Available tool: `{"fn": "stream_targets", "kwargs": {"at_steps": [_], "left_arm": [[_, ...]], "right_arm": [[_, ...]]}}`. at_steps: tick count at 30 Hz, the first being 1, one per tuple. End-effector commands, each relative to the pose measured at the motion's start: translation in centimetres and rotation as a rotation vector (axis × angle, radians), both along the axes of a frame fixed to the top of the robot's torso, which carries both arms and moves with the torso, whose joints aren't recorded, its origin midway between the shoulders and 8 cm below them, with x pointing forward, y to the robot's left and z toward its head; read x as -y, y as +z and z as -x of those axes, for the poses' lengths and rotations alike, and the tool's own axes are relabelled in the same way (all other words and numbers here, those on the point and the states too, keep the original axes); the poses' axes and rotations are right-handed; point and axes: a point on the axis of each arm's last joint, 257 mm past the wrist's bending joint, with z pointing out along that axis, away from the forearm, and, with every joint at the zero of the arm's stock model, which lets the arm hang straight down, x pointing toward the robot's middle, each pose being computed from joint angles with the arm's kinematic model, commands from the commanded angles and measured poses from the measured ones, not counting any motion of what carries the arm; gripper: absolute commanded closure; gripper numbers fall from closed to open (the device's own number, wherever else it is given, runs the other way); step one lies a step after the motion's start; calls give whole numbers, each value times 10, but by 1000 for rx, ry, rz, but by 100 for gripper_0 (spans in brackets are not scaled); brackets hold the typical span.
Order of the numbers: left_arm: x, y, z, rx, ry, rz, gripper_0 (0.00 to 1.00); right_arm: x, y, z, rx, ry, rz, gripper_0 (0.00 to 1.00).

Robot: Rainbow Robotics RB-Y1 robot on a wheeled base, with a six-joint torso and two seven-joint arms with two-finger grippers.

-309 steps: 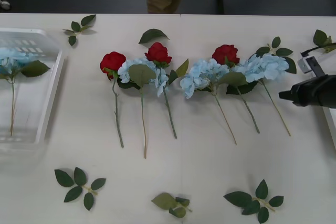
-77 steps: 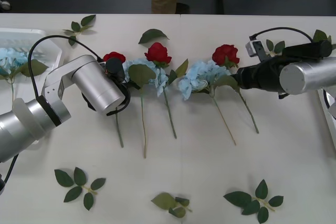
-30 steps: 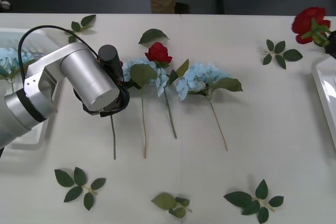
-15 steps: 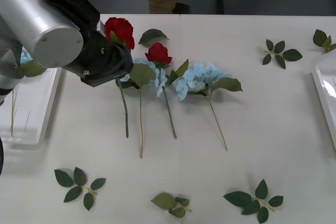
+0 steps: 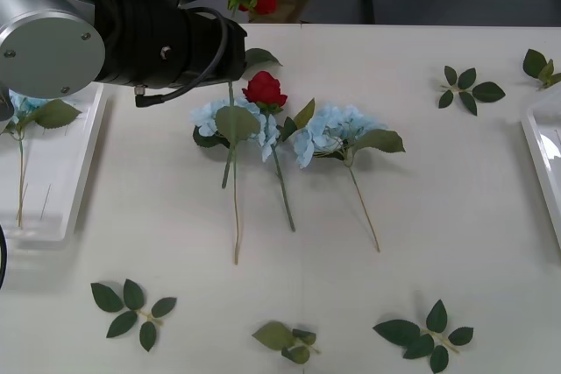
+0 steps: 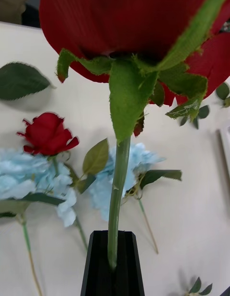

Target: Place the red flowers into the right box and the blue flowers into the left box. If a person shows an open palm, hand one flower to the person first, then continue sorting.

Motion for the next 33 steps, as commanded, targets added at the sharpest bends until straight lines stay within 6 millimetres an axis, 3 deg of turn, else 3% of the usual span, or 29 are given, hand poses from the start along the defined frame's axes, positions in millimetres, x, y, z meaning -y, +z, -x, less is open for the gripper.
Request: {"fn": "stream_targets", "kwargs": {"at_steps": [1,5,7,9,12,16,18,21,23,25,26,28,29,33], "left_arm": [[34,46,4,220,-163,0,100],[53,56,3,359,-240,9,100],[56,55,4,424,-274,1,100],[61,53,6,494,-316,-13,100],[65,39,11,542,-375,-63,100],[75,28,19,597,-443,-113,100],[83,22,25,640,-478,-126,100],[90,16,30,681,-504,-128,100],[101,10,39,713,-537,-125,100],[109,8,45,721,-559,-112,100],[118,11,53,729,-577,-72,100],[127,17,62,743,-599,-31,100],[133,22,70,748,-613,14,100],[145,41,85,767,-636,123,100]], "right_arm": [[-12,-12,-9,3,6,-11,100],[-13,-10,-12,9,13,-6,100],[-13,-8,-13,10,14,-3,93],[-12,-8,-13,13,9,-3,76],[-11,-6,-14,18,6,0,35],[-9,0,-12,16,9,-2,28],[-25,8,-15,7,34,-46,28],[-53,25,-20,13,86,-114,28],[-97,53,-30,38,174,-199,28],[-124,68,-37,55,233,-242,28],[-154,84,-47,99,288,-323,27],[-181,99,-53,142,338,-417,27],[-208,110,-62,174,389,-481,27],[-277,126,-78,214,522,-628,27]]}}
